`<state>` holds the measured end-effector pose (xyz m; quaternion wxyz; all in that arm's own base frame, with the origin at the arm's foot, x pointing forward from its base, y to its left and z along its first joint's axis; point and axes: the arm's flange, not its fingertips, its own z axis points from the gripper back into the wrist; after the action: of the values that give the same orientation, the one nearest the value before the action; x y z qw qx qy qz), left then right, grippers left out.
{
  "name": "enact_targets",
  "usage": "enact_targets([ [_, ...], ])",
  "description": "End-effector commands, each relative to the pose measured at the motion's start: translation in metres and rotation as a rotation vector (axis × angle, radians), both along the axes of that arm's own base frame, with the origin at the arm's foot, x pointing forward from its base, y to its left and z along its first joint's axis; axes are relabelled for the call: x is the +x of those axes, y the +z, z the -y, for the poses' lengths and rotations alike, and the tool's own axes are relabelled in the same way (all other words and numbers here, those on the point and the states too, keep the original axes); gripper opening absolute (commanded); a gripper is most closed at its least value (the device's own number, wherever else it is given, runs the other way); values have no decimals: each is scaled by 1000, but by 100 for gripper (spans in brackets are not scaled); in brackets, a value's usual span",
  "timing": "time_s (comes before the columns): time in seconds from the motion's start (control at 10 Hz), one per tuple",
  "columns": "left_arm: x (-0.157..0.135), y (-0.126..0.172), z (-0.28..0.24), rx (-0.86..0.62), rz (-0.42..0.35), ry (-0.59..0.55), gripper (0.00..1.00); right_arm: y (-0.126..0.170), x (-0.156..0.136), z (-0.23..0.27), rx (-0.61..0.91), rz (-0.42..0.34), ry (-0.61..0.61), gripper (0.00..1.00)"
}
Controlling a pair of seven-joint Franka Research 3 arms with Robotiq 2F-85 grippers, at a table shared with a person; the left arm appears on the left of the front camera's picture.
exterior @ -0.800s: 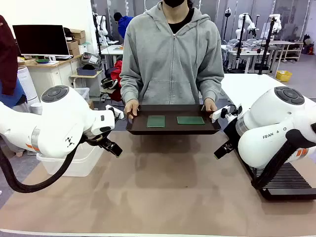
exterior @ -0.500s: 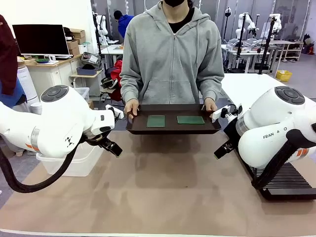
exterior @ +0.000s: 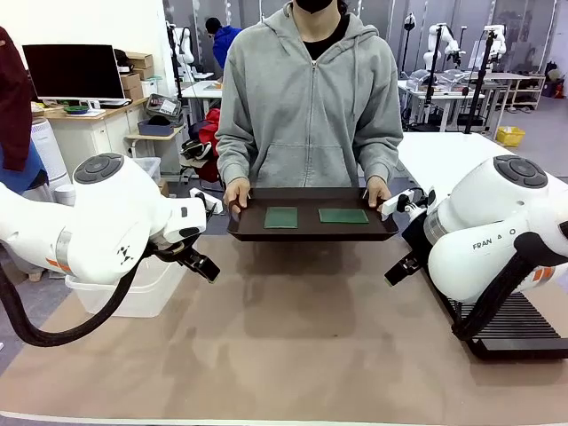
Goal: Sort PCBs into racks and boxes based on the side picked up.
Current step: Pick up the Blank PCB handed by the Human.
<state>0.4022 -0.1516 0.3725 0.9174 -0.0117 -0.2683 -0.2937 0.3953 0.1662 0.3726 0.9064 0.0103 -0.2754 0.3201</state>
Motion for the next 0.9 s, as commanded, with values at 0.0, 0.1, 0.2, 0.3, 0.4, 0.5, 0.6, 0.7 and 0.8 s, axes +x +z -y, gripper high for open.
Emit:
enact_targets([
  [0.0,0,0,0,0,0,0,100,0,0,0,0,0,0,100],
  [0.1,0,0,0,0,0,0,100,0,0,0,0,0,0,100],
  [0.2,0,0,0,0,0,0,100,0,0,0,0,0,0,100],
  [0.3,0,0,0,0,0,0,100,0,0,0,0,0,0,100],
  [0.4,0,0,0,0,0,0,100,0,0,0,0,0,0,100],
  [0.5,0,0,0,0,0,0,100,0,0,0,0,0,0,100],
  [0.6,0,0,0,0,0,0,100,0,0,0,0,0,0,100],
  [0.7,-5,16,-2,-53,-96,-64,100,2,-16,-9,54,-34,9,100],
  [0.8,-16,29,8,-139,-148,-91,100,17,-18,1,80,-97,94,100],
])
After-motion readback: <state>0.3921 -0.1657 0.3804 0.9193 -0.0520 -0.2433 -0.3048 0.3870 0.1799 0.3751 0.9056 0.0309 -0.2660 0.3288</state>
